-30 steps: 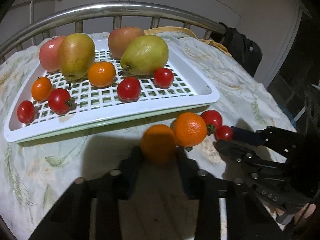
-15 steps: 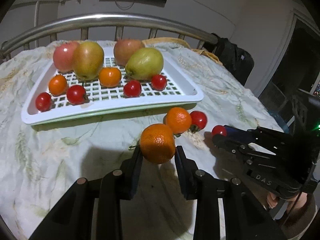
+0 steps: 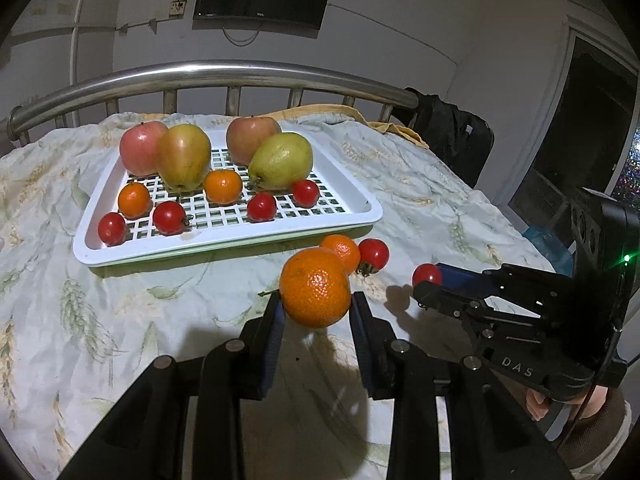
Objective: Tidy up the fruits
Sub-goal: 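Lift and carry the held mandarin and cherry tomato over the white tray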
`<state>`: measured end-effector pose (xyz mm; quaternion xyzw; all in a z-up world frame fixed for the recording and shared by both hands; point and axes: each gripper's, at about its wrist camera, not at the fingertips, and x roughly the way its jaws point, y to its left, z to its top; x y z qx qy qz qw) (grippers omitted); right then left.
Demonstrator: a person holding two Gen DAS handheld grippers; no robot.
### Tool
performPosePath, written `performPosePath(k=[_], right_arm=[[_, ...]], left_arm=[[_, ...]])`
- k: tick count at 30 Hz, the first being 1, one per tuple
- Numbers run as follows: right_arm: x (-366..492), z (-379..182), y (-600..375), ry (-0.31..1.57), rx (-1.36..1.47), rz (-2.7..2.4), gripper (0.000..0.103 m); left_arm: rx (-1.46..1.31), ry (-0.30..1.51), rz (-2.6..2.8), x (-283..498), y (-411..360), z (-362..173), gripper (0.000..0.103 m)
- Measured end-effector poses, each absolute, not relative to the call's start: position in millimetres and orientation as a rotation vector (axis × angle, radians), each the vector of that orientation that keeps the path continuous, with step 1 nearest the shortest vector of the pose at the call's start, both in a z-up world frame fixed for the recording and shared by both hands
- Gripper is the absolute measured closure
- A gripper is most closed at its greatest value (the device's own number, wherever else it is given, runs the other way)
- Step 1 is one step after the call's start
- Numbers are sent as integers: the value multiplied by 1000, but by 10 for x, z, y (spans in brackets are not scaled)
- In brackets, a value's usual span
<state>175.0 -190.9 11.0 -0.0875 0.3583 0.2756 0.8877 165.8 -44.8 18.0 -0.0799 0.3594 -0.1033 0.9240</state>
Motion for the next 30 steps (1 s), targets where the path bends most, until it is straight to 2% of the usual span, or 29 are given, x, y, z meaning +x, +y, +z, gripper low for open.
performPosePath(k=[30], right_arm=[[1748,349,-2003,692,-127,580,79]], left_arm=[[-159,706,-204,1709,-391,324,68]])
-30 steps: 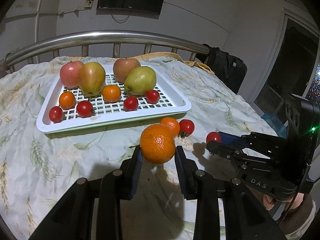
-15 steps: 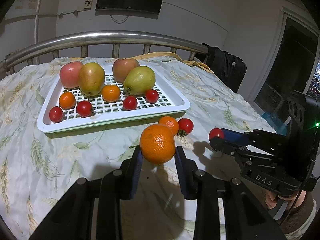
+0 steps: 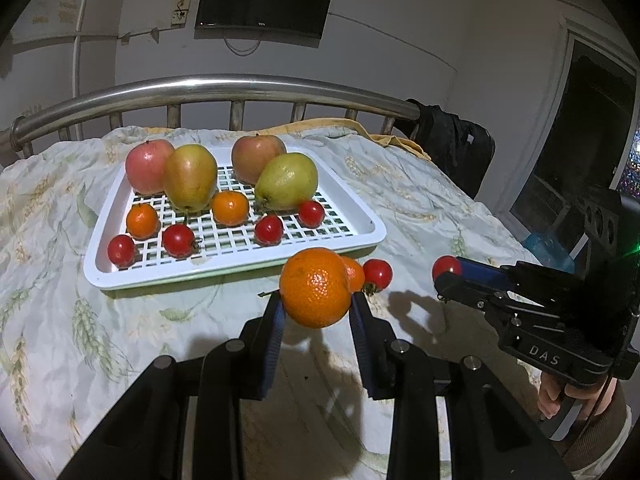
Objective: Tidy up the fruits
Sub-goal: 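Lift and carry the held mandarin and cherry tomato over the white tray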
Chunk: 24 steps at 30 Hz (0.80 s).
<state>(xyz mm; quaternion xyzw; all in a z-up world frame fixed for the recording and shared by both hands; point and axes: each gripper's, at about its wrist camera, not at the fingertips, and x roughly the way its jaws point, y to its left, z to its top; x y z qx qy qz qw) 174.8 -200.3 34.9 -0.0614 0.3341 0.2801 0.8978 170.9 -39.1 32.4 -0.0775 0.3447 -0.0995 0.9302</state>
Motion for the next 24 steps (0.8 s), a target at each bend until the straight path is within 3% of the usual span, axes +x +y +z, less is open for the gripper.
performPosePath(k=[24], right_arm=[[2048,491,-1953,673,-109,587,79]], left_arm=[[-159,704,-165,2081,-194,399,68]])
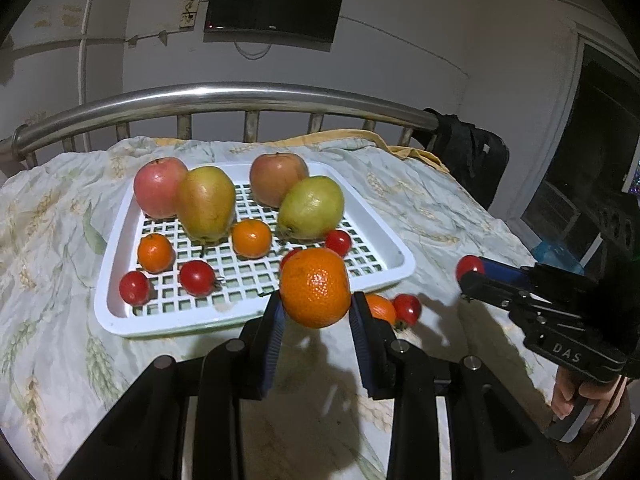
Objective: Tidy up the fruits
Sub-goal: 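Lift and carry the held mandarin and cherry tomato over the white tray, then open both grippers to drop the mandarin and cherry tomato onto the tray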
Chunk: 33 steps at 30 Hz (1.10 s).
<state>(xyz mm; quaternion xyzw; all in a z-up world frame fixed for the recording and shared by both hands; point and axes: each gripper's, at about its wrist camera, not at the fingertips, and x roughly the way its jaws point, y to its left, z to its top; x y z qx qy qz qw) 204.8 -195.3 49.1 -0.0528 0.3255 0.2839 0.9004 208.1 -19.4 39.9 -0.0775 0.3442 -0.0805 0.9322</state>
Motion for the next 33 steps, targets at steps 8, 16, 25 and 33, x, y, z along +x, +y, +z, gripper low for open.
performPosePath(k=[8,16,25,33], right_arm=[[2283,495,-1919,695,-91,583,79],[2601,435,-1773,736,-78,573,79],[2876,139,-1514,823,-95,567,79],[2995,-47,-1434,868,-102,551,79]], left_arm=[[-189,725,-104,2277,79,332,68],[-184,771,-78,2521,134,212,68],[-179,803,-16,2712,228,45,68],[-148,799,-30,2749,130,25,68]])
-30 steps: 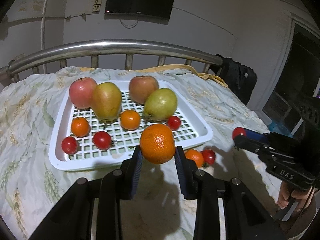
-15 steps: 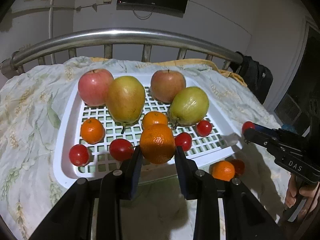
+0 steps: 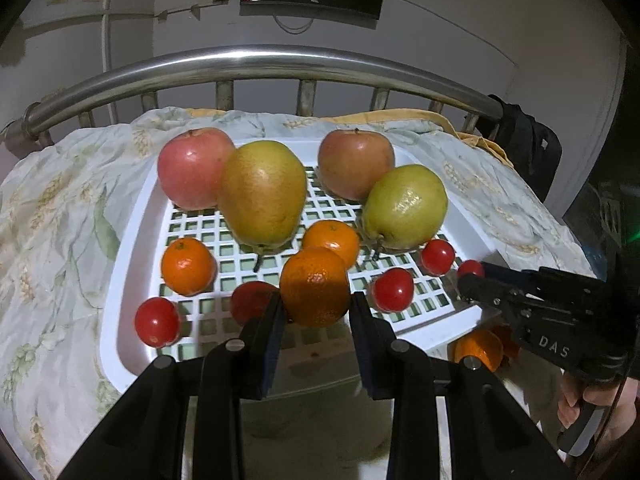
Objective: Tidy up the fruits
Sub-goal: 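Open both grippers to drop the mandarin and cherry tomato onto the tray, then move both grippers toward the last mandarin and red tomato on the sheet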
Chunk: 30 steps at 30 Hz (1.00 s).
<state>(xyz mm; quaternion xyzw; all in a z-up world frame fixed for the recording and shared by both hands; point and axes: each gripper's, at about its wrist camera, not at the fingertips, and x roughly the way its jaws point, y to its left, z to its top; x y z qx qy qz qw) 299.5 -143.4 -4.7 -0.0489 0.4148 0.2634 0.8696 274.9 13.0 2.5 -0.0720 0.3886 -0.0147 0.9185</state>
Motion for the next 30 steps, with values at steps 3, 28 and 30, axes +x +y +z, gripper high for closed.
performPosePath(k=[3,28,30], right_arm=[[3005,-48,-1441,871,-105,544,79],[2279,697,-1995,571,10,493,0],[2184,758,-2036,547,22,492,0]], left_arm=[[-143,808,-31,2787,90,9,68],[-235,542,-32,2118,90,664,0],[-240,526,-38,2027,69,687,0]])
